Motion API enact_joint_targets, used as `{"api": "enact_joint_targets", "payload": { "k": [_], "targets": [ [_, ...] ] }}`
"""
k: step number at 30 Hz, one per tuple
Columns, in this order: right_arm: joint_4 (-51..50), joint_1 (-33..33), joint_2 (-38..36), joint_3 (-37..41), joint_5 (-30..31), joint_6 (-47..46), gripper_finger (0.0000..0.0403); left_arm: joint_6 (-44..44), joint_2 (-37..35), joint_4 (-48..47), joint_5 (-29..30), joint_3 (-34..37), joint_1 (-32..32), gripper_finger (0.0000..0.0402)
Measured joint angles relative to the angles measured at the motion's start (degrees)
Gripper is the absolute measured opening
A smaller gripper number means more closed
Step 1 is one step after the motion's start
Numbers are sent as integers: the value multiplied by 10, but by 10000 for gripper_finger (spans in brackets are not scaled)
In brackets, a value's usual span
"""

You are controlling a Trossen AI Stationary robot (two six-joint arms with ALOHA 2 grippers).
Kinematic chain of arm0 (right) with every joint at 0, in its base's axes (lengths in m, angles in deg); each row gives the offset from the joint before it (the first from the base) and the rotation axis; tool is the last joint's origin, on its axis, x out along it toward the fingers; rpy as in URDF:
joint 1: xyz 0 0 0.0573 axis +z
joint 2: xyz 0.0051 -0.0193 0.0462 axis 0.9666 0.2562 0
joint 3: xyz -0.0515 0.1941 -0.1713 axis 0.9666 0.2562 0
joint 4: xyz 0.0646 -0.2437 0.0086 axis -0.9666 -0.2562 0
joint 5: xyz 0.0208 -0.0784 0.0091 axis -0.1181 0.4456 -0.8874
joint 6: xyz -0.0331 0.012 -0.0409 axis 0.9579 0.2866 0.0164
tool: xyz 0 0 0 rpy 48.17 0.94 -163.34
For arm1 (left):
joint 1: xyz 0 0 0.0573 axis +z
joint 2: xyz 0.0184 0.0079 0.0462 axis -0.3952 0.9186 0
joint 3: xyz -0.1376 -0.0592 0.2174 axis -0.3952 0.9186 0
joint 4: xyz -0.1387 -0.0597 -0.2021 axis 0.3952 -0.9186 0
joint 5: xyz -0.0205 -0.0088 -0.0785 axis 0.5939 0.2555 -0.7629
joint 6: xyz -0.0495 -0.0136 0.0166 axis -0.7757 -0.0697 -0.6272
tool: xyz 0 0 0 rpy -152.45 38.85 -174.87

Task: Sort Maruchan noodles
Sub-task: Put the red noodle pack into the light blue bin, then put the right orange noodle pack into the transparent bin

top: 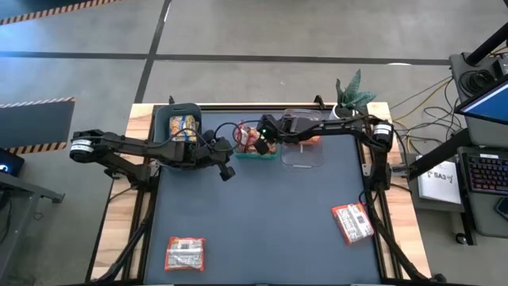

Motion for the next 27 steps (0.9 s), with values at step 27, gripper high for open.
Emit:
{"api": "enact_joint_targets", "payload": {
  "k": [27],
  "targets": [
    [-228,295,-222,14,-156,-256,16,17,0,46,-1,0,-111,0]
  ]
}}
